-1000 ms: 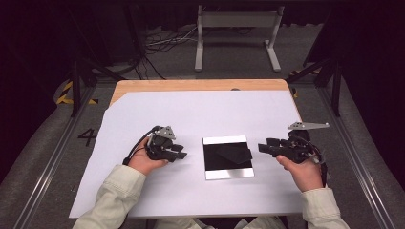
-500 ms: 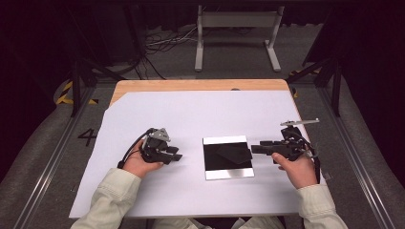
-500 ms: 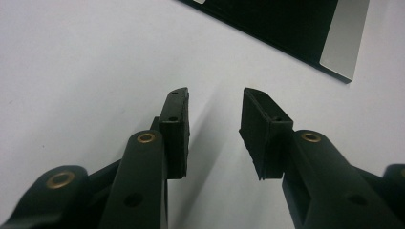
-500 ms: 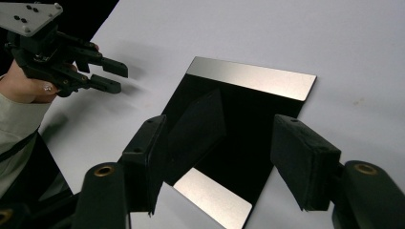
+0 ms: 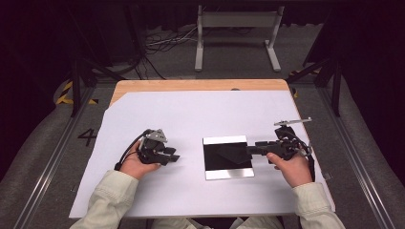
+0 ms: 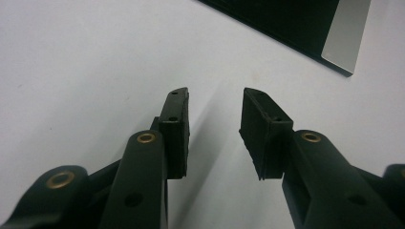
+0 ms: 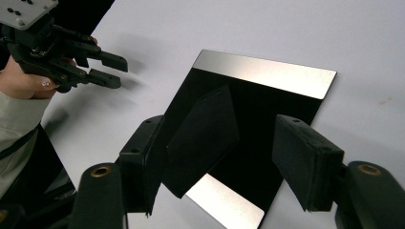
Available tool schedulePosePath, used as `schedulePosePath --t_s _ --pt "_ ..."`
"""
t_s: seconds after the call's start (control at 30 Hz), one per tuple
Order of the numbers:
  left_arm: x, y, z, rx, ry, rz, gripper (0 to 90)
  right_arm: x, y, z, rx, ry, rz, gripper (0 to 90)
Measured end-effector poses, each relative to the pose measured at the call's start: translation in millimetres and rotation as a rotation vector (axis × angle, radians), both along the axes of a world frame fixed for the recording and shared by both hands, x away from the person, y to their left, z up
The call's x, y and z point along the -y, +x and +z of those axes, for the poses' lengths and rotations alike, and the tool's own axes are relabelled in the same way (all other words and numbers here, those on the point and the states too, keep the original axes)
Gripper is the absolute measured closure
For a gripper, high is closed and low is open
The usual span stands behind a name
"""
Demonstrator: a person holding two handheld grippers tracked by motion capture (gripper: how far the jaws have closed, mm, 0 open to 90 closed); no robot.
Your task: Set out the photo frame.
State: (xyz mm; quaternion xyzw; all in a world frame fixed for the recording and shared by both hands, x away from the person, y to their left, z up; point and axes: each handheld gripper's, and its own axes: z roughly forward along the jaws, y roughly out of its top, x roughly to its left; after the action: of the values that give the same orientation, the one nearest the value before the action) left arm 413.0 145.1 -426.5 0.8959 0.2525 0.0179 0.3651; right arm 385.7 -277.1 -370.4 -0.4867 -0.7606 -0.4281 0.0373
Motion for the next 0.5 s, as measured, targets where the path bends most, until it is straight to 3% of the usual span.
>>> schedulePosePath --t_s 0.5 --pt "2.2 0.8 -0.1 -0.001 -0.008 -0.004 63.7 -7.8 2.0 -11.2 -0.063 -0.002 -0.031 36.3"
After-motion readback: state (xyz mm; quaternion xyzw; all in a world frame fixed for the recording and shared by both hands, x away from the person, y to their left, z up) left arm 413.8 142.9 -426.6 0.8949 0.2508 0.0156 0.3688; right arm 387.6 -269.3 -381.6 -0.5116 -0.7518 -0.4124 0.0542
